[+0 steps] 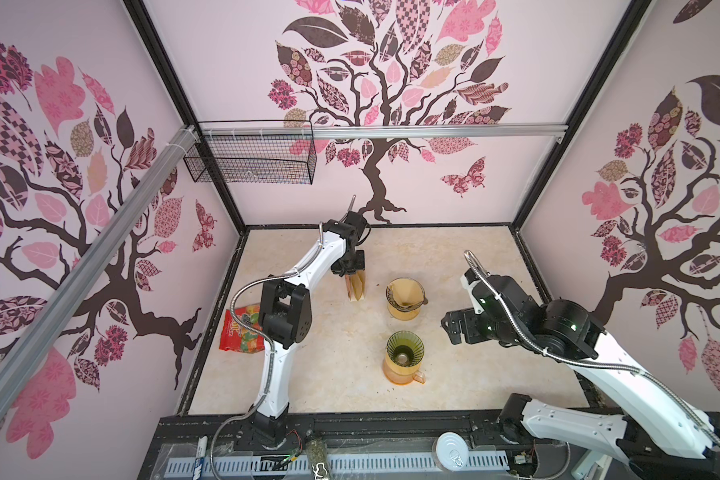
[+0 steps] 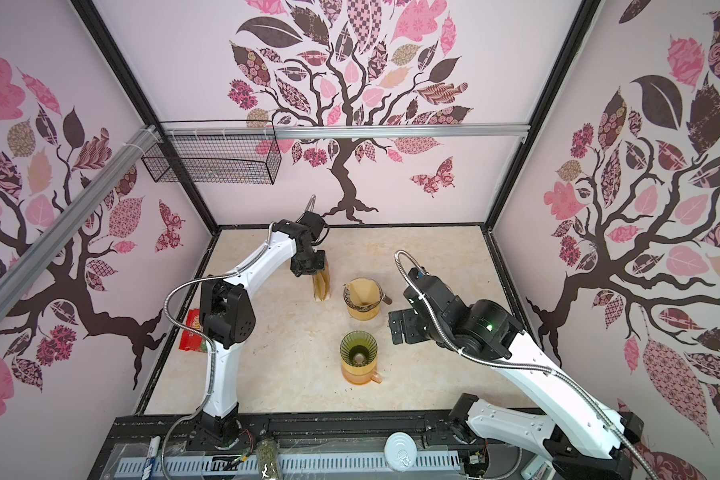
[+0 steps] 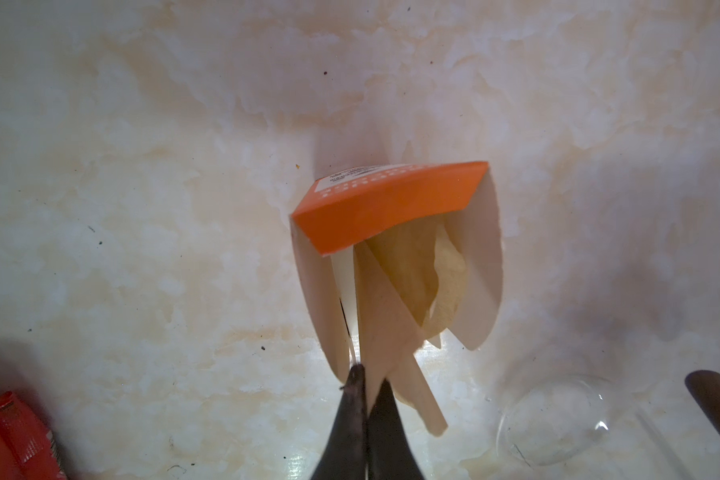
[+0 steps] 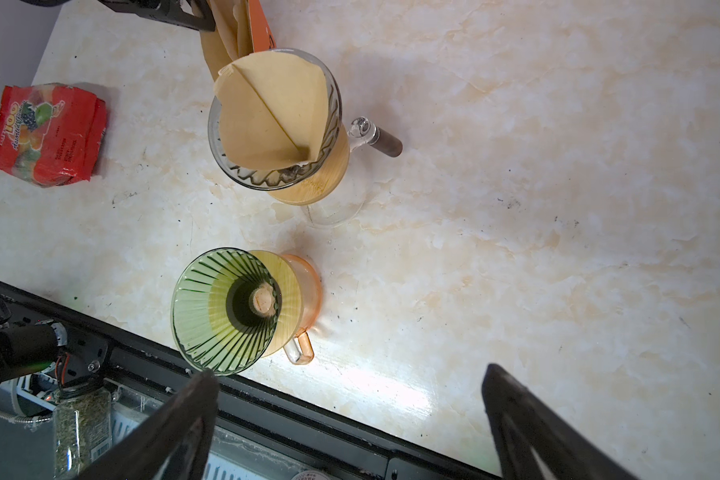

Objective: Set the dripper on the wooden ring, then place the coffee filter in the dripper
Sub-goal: 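Grasp a paper filter inside the orange box with the left gripper, then lift the paper filter up out of the box with the left gripper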

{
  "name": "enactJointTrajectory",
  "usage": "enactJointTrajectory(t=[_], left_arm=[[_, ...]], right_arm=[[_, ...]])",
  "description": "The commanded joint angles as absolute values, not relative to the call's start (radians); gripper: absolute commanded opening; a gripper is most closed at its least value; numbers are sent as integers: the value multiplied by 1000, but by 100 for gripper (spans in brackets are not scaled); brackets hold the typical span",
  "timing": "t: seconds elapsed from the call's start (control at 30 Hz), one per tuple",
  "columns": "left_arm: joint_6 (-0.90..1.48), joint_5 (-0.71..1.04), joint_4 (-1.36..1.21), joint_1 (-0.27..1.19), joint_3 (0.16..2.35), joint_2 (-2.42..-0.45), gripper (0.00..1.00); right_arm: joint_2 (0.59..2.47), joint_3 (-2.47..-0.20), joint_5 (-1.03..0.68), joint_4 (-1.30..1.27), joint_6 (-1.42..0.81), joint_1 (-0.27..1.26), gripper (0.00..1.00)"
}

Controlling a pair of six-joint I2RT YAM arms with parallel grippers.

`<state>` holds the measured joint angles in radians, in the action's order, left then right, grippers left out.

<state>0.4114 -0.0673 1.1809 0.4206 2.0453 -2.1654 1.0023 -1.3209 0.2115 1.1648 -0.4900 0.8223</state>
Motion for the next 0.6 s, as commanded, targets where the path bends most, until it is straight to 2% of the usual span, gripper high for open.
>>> enactJointTrajectory(t=[0.0, 0.57], left_arm=[[416, -88, 1193, 417, 2032, -2097, 0], [423, -65, 1180, 417, 2036, -2023, 0]], right_arm=[[993, -1325, 207, 1158, -480, 819, 100], [988, -1332, 201, 1153, -481, 818, 100]])
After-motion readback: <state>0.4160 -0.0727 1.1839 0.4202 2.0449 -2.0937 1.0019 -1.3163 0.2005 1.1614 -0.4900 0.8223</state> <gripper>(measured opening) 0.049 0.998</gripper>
